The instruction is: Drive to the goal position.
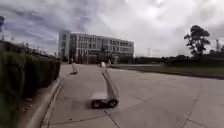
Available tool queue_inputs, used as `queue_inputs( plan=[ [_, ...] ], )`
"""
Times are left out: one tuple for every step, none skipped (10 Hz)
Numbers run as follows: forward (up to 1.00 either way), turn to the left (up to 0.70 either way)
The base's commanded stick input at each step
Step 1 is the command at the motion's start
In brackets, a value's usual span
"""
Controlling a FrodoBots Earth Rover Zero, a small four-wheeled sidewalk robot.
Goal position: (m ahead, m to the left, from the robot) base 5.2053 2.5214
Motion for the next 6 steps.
queue_inputs(
  plan=[
    [0.15,0.0],
    [0.0,0.0],
    [0.0,0.0],
    [0.0,0.0],
    [0.0,0.0],
    [0.0,0.0]
  ],
)
